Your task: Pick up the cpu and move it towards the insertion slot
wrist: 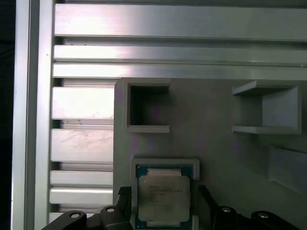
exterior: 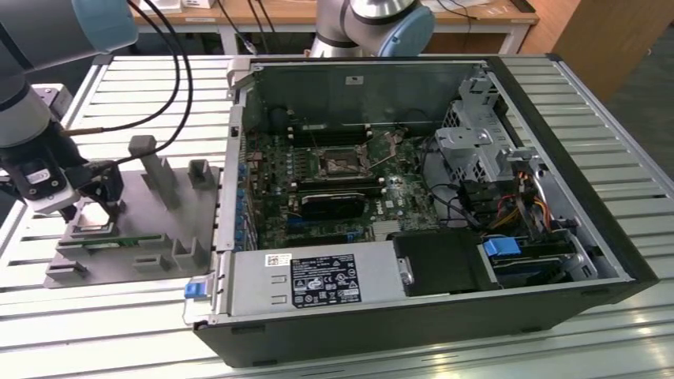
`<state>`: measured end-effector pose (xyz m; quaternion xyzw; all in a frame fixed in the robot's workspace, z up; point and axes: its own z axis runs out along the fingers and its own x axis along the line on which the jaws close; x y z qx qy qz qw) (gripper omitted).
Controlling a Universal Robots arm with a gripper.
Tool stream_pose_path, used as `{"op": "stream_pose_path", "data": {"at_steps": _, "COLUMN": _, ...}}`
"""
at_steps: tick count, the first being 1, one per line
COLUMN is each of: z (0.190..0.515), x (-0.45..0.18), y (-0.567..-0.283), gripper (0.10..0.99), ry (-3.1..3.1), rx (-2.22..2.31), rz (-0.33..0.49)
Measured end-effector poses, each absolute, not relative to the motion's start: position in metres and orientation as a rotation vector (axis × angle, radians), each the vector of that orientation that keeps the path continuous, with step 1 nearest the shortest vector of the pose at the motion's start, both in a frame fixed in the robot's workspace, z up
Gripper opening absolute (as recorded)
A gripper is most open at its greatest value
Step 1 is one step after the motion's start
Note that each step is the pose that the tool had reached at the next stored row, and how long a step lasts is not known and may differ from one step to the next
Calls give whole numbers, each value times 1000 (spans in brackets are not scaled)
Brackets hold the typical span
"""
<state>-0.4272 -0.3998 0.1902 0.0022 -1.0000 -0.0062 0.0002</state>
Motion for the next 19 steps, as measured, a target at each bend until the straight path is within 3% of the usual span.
{"op": "stream_pose_path", "data": {"at_steps": 19, "z": 182, "x": -427, "y": -400, "gripper": 647, "ry": -3141, "rx": 50, "rz": -29}}
